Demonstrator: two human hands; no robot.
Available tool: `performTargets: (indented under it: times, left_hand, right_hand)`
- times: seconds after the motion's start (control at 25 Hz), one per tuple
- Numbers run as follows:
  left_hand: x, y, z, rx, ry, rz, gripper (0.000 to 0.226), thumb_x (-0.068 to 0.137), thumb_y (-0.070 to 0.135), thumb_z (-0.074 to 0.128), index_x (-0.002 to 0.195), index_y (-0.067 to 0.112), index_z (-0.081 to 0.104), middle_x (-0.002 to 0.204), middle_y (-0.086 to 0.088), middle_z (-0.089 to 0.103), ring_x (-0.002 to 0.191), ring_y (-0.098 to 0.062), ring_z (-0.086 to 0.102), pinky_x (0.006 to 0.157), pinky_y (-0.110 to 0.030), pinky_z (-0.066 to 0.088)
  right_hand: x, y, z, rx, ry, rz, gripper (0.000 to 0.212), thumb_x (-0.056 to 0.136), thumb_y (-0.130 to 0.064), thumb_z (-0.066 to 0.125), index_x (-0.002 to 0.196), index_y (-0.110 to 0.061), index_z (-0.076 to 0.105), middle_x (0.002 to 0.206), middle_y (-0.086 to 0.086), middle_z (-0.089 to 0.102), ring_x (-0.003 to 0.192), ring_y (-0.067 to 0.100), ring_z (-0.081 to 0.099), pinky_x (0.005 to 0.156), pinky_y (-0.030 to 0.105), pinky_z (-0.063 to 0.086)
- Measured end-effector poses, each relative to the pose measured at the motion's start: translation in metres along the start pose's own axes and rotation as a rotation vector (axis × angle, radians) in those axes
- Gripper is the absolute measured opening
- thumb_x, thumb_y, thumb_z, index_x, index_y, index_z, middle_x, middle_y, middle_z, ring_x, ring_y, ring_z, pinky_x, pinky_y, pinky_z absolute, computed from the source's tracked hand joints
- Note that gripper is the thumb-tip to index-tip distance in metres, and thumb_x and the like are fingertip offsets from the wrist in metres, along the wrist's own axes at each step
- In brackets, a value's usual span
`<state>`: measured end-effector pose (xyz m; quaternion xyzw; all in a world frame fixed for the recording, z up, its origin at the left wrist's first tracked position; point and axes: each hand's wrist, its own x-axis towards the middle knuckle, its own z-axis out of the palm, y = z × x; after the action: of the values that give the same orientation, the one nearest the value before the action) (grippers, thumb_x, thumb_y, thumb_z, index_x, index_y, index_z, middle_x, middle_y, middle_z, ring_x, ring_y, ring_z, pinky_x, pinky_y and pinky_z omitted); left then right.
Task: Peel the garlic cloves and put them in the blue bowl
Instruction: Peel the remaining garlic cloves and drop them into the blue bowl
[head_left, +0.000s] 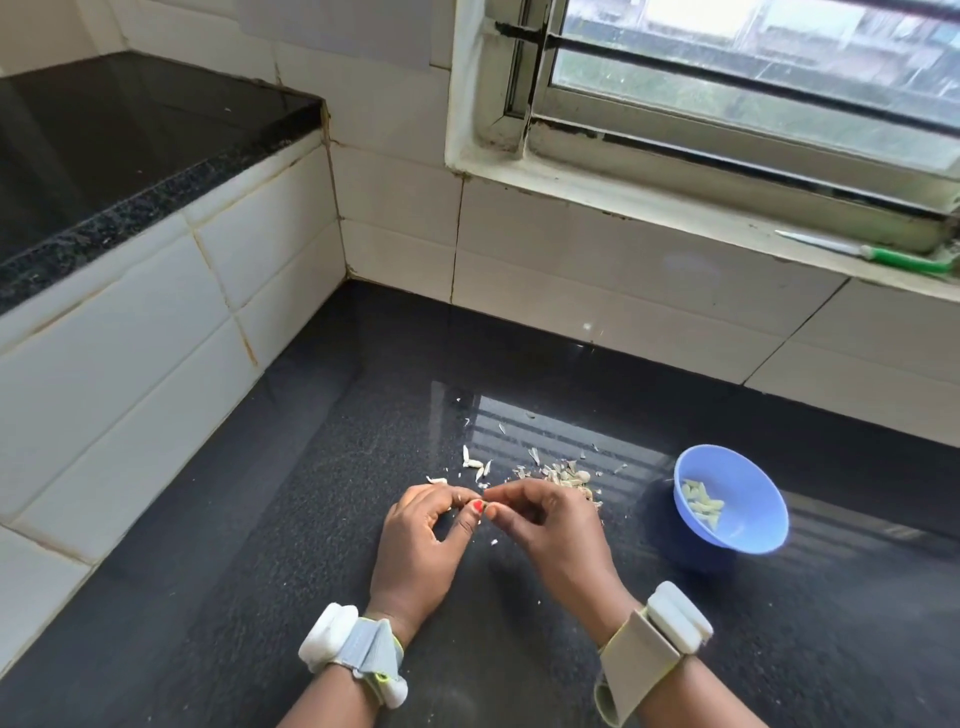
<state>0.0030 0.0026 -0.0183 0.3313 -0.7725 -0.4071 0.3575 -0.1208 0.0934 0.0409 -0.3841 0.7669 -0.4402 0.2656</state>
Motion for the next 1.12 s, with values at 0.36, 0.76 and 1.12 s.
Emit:
performTargets:
  times: [0.36, 0.76, 1.12]
  left_hand:
    - [0.002, -0.001, 0.001, 0.029, -0.025, 0.015, 0.017, 0.080, 0.045, 0.055, 0.084, 0.034, 0.068, 0.084, 0.021, 0.066, 0.097, -0.005, 0.056, 0.087, -0.041, 0.047]
    - [0.003, 0.006, -0.004, -0.113, 0.008, -0.015, 0.012, 0.077, 0.042, 0.057, 0.078, 0.034, 0.067, 0.088, 0.020, 0.065, 0.094, -0.001, 0.055, 0.085, -0.022, 0.043]
    - [0.001, 0.010, -0.005, -0.116, 0.008, 0.006, 0.034, 0.092, 0.040, 0.039, 0.072, 0.023, 0.060, 0.079, 0.014, 0.062, 0.085, -0.008, 0.056, 0.080, -0.037, 0.045]
  right_hand:
    - [-0.006, 0.009, 0.014, -0.155, 0.200, -0.218, 0.015, 0.075, -0.007, 0.079, 0.078, -0.020, 0.073, 0.073, -0.015, 0.066, 0.072, 0.003, 0.062, 0.063, 0.010, 0.046]
    - [-0.011, 0.001, 0.022, 0.292, 0.138, 0.060, 0.005, 0.083, -0.012, 0.075, 0.081, -0.017, 0.075, 0.073, -0.005, 0.073, 0.066, 0.001, 0.062, 0.064, 0.020, 0.048]
    - [-0.011, 0.000, 0.025, 0.412, 0.091, 0.070, 0.021, 0.092, -0.009, 0.063, 0.073, -0.016, 0.065, 0.061, -0.010, 0.055, 0.060, 0.004, 0.046, 0.061, 0.025, 0.038]
